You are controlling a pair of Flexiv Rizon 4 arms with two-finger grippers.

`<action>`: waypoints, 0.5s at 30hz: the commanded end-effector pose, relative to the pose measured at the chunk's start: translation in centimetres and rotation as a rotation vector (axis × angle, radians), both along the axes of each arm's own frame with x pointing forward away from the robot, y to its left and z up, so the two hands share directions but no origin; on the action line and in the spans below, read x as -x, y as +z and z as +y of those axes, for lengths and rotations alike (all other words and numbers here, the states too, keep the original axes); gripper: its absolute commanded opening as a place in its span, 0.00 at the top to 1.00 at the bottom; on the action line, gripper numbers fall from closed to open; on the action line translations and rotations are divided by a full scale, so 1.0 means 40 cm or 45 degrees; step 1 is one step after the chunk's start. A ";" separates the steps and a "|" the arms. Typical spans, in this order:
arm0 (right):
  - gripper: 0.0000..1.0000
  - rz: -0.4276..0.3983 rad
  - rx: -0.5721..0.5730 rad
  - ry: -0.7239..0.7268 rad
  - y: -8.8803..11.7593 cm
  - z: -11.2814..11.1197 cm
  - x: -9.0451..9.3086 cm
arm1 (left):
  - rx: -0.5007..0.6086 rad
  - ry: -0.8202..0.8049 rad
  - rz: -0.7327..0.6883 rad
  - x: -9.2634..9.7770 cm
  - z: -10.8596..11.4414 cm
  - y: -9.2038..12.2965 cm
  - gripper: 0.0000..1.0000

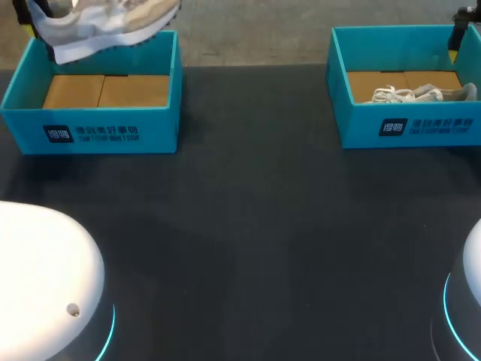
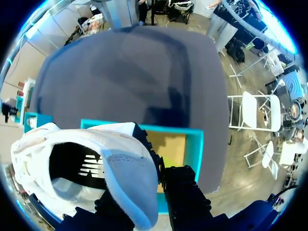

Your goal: Take the shoe out of the shoebox, open the shoe tongue, remove and reinsert the insole, then place the shoe into the shoebox

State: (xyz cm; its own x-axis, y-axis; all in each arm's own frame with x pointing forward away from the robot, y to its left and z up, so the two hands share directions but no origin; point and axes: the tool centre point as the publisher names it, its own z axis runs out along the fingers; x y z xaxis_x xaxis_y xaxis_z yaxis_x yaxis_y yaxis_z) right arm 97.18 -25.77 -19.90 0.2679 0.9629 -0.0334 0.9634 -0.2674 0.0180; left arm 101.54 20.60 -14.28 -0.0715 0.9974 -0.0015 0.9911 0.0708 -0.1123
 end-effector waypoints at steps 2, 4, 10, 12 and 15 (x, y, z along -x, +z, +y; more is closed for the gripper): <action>0.00 -0.004 0.000 0.000 -0.001 0.000 0.003 | -0.050 -0.032 -0.438 0.232 -0.064 0.022 1.00; 0.00 -0.004 0.000 0.000 -0.001 0.000 0.003 | -0.052 -0.051 -0.444 0.268 -0.089 0.022 1.00; 0.00 -0.004 0.000 0.000 -0.001 0.000 0.003 | -0.065 -0.109 -0.456 0.367 -0.154 0.012 1.00; 0.00 -0.004 0.000 0.000 -0.001 0.000 0.003 | -0.067 -0.131 -0.454 0.399 -0.174 0.005 1.00; 0.00 -0.004 0.000 0.000 -0.001 0.000 0.003 | -0.076 -0.144 -0.460 0.441 -0.198 -0.005 1.00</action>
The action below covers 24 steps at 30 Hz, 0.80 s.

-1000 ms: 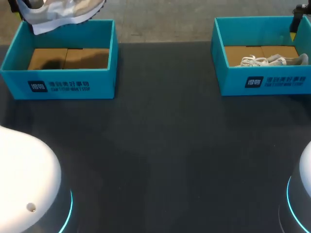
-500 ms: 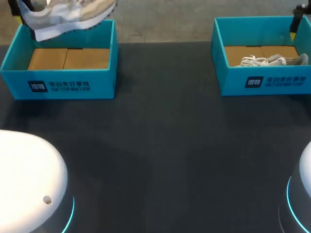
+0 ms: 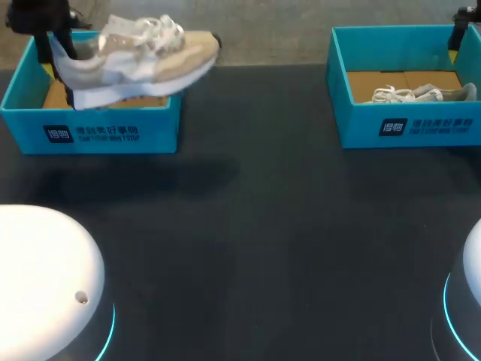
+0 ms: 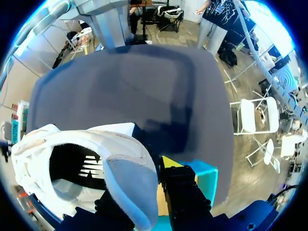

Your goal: Take the shoe out of the shoebox, open the shoe tongue, remove and reinsert the insole, then place the shoe into the shoebox

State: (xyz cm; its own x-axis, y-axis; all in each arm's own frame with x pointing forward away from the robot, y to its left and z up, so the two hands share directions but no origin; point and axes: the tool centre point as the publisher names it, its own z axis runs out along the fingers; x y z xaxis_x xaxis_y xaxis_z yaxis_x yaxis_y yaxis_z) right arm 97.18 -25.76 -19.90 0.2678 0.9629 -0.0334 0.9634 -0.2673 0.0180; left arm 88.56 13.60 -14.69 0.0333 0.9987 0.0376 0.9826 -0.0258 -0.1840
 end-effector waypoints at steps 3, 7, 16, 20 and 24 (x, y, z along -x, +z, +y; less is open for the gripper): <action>0.00 -0.004 0.000 0.000 -0.001 0.000 0.003 | -0.007 -0.038 -0.557 0.152 -0.042 -0.007 1.00; 0.00 -0.004 0.000 0.000 -0.001 0.000 0.003 | -0.018 -0.044 -0.558 0.189 -0.070 -0.028 1.00; 0.00 -0.004 0.000 0.000 -0.001 0.000 0.003 | -0.054 -0.075 -0.544 0.245 -0.138 -0.082 1.00; 0.00 -0.004 0.000 0.000 -0.001 0.000 0.003 | -0.067 -0.085 -0.536 0.265 -0.170 -0.106 1.00; 0.00 -0.004 0.000 0.000 -0.001 0.000 0.003 | -0.075 -0.107 -0.523 0.291 -0.204 -0.131 1.00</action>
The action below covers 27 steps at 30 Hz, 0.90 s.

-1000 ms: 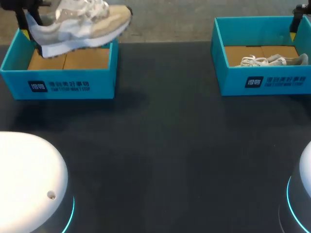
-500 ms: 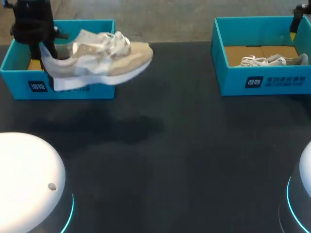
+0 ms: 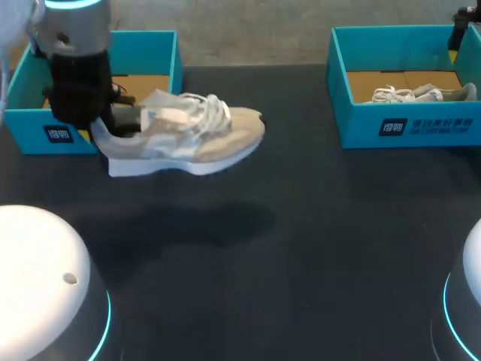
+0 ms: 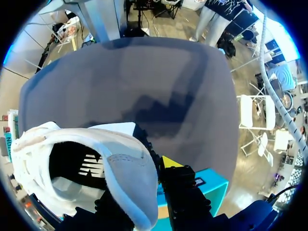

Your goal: Take the shoe out of the shoebox, open the shoe tongue, remove and reinsert the insole, then place the shoe into the shoebox

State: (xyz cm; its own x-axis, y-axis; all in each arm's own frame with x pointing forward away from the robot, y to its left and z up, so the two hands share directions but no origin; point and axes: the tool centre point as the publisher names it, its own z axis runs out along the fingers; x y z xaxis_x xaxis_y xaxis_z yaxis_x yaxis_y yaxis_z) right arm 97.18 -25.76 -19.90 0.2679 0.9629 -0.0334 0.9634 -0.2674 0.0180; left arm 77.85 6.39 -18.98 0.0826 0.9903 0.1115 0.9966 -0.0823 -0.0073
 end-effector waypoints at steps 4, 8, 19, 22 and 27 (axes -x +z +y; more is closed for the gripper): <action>0.00 -0.004 0.000 0.000 0.000 0.000 0.003 | -0.004 -0.061 -0.247 0.051 -0.059 -0.055 1.00; 0.00 -0.004 0.000 0.000 0.000 0.000 0.003 | -0.016 -0.085 -0.216 0.082 -0.094 -0.087 1.00; 0.00 -0.004 0.000 0.000 0.000 0.000 0.003 | -0.035 -0.145 -0.133 0.158 -0.188 -0.172 1.00; 0.00 -0.004 0.000 0.000 0.000 0.000 0.003 | -0.043 -0.159 -0.123 0.175 -0.213 -0.197 1.00; 0.00 -0.004 0.000 0.000 0.000 0.000 0.003 | -0.058 -0.163 -0.097 0.187 -0.247 -0.248 1.00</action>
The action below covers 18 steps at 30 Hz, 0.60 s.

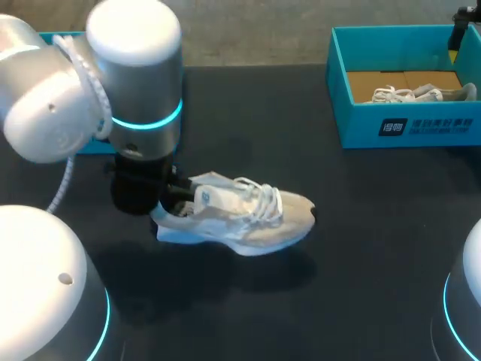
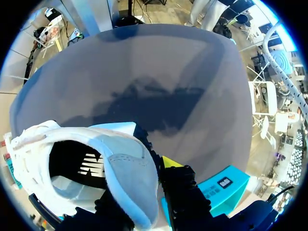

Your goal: Take the shoe out of the shoebox, open the shoe tongue, remove and reinsert the insole, then place the shoe into the shoebox

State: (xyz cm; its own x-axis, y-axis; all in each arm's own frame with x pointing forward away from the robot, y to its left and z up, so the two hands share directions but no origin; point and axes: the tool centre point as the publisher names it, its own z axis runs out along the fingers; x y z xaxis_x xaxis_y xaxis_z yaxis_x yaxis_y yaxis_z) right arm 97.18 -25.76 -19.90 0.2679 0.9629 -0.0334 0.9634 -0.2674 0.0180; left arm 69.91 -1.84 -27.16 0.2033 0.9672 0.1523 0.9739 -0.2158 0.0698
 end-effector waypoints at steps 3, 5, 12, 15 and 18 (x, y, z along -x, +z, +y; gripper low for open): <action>0.00 -0.004 0.000 0.000 0.000 0.000 0.003 | -0.031 0.017 0.025 -0.006 -0.057 -0.078 1.00; 0.00 -0.004 0.000 0.000 0.000 0.000 0.003 | -0.026 0.001 0.020 0.001 -0.067 -0.098 1.00; 0.00 -0.004 0.000 0.000 0.000 0.000 0.003 | -0.031 -0.002 0.033 0.004 -0.105 -0.143 1.00; 0.00 -0.004 0.000 0.000 0.000 0.000 0.003 | -0.033 -0.004 0.031 0.006 -0.117 -0.166 1.00; 0.00 -0.004 0.000 0.000 0.000 0.000 0.003 | -0.047 -0.002 0.026 0.004 -0.130 -0.193 1.00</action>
State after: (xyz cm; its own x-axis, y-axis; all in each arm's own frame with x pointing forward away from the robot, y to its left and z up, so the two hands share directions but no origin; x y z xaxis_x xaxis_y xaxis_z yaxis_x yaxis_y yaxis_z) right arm 97.18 -25.76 -19.90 0.2678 0.9629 -0.0334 0.9634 -0.2674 0.0180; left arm 69.47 -5.82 -33.53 0.2121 0.9625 0.1689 0.9738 -0.2226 0.0459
